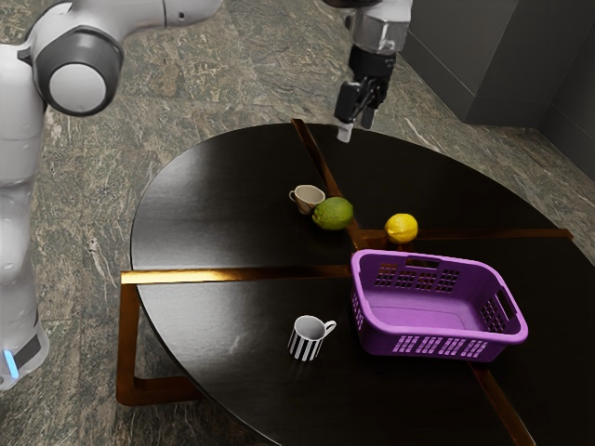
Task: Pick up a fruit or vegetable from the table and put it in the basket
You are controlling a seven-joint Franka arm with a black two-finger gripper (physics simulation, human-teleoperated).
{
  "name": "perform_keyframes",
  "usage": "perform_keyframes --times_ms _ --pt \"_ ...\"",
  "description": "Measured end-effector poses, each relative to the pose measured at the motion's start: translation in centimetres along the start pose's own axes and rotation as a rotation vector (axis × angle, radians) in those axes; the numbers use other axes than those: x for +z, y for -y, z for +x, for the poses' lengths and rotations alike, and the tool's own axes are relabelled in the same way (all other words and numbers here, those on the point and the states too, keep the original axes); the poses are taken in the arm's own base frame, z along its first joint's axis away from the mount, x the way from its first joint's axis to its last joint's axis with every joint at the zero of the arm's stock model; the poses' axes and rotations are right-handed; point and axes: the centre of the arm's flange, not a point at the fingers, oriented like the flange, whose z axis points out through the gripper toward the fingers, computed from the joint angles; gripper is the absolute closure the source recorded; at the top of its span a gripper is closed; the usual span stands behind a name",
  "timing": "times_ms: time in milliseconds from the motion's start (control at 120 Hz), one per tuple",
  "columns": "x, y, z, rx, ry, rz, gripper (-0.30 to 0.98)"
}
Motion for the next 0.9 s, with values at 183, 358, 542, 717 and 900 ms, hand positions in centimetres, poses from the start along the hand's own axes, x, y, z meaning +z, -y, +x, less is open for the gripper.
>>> perform_keyframes --times_ms 183,358,542,717,900 --pt "0.3 -0.8 0.0 -0.059 0.057 0.035 0.0" --pt "1.1 -2.9 1.3 0.039 0.072 0.038 0.0" --pt "7.4 -4.8 -1.4 0.355 0.075 0.141 0.0" --pt "11.5 -6.6 -2.5 0.631 0.106 0.173 0.0" --pt "13.3 -8.8 -3.2 0.959 0.113 0.08 0.0"
